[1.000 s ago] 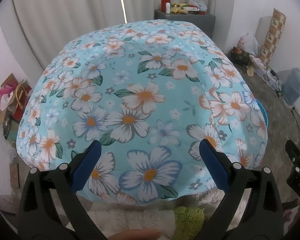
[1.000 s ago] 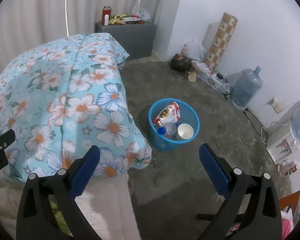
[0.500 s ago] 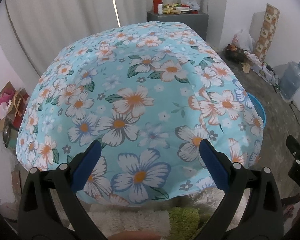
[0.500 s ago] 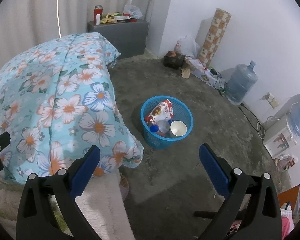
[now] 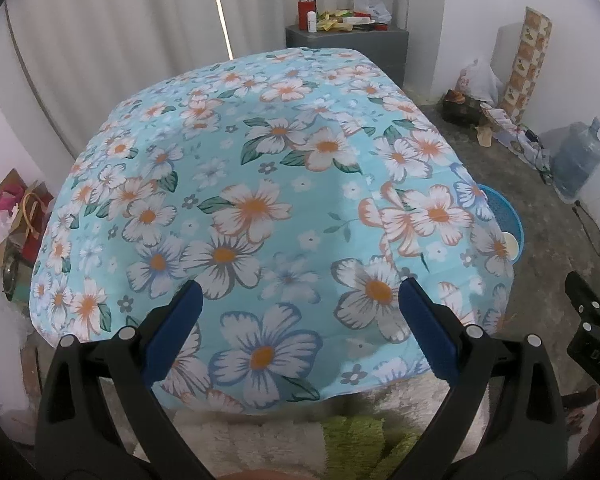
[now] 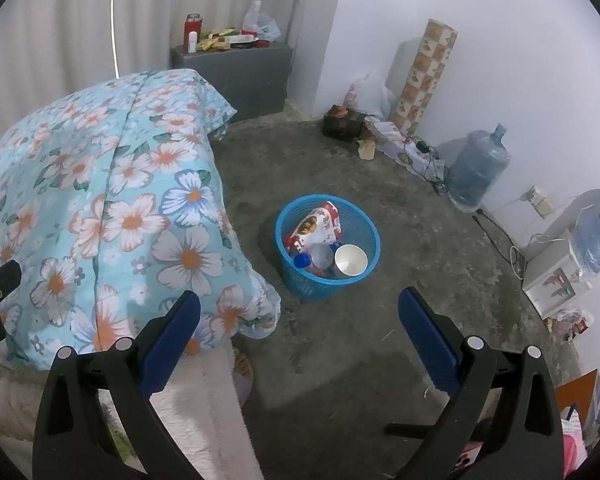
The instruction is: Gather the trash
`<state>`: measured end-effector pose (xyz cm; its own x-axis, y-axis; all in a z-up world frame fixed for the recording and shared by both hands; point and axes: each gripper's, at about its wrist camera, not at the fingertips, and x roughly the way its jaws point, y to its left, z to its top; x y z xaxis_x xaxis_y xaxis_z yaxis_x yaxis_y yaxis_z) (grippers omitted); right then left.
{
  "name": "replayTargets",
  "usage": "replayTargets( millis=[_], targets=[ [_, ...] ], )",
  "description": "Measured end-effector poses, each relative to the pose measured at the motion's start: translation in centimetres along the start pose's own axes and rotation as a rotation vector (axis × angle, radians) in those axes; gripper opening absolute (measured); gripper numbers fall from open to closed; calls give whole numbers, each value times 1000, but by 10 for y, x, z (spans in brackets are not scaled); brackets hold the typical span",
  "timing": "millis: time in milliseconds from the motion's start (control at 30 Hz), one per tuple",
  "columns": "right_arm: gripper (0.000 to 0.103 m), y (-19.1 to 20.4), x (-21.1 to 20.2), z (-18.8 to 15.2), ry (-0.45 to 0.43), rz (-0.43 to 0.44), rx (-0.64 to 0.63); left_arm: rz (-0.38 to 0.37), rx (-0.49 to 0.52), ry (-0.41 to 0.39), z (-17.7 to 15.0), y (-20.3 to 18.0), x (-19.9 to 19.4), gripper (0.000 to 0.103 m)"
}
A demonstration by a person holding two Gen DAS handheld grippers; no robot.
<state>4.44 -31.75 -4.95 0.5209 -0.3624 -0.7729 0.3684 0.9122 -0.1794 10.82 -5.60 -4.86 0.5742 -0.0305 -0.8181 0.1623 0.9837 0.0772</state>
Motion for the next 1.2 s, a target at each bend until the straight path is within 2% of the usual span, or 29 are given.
replayTargets(
  millis=[1200],
  targets=[
    [96, -6, 0, 2, -3, -1, 18, -10, 22, 5, 1, -8, 1, 94]
  ],
)
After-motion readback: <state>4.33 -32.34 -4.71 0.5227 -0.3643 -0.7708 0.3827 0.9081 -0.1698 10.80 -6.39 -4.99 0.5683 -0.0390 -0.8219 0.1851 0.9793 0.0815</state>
